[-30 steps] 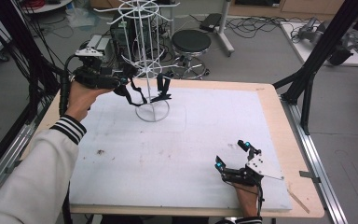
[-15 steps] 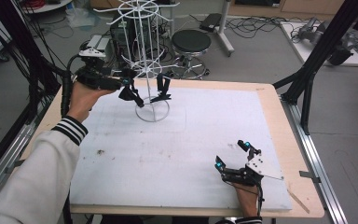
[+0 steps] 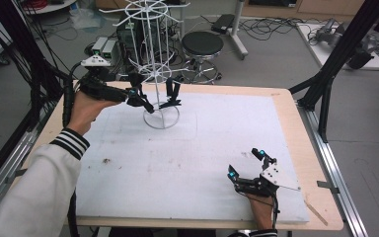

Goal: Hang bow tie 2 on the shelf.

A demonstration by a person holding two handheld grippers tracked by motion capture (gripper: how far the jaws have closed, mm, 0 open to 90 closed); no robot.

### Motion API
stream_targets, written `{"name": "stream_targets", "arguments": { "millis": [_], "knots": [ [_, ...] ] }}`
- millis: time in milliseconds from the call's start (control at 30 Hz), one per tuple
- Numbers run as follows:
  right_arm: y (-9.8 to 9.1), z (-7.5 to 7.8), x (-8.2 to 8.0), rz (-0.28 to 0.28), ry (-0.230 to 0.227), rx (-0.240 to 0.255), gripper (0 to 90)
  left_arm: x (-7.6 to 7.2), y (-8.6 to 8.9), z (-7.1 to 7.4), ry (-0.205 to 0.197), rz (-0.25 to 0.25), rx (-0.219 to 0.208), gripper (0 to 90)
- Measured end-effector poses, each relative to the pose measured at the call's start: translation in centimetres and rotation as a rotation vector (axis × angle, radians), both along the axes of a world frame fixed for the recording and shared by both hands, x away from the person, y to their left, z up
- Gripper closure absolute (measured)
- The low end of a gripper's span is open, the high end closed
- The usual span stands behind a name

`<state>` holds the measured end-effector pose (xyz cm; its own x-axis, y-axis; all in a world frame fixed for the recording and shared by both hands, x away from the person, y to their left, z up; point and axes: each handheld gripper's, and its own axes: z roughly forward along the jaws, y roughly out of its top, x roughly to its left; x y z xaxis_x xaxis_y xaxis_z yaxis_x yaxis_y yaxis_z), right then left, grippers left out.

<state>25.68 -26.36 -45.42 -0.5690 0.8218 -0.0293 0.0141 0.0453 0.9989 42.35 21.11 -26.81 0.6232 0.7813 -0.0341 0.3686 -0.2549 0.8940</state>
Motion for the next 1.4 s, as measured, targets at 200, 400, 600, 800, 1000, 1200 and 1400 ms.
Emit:
{"name": "stream_targets", "arguments": {
  "millis": [200,400,600,800,1000,1200,1400],
  "knots": [
    [0.0,0.0,0.0,0.0,0.008,0.01,0.8,-1.6,0.5,-0.7,-0.045,-0.056,-0.03,1.7],
    [0.0,0.0,0.0,0.001,0.006,0.003,0.8,-4.3,1.6,-2.4,-0.102,-0.131,-0.102,1.7],
    [0.0,0.0,0.0,0.0,0.001,0.001,0.8,-7.5,2.8,-4.7,-0.153,-0.186,-0.153,1.7],
    [0.0,0.0,0.0,-0.002,0.002,0.001,0.8,-10.1,4.3,-8.1,-0.178,-0.196,-0.201,1.7],
    [0.0,0.0,0.0,-0.005,0.0,0.001,0.8,-12.2,5.7,-11.7,-0.214,-0.191,-0.254,1.7],
    [0.1,0.0,-0.1,-0.01,0.0,0.002,0.8,-13.3,6.6,-14.3,-0.252,-0.165,-0.302,1.7],
    [0.1,0.0,-0.1,-0.012,0.0,0.001,0.8,-13.8,7.1,-16.4,-0.26,-0.143,-0.328,1.7]
  ]
}}
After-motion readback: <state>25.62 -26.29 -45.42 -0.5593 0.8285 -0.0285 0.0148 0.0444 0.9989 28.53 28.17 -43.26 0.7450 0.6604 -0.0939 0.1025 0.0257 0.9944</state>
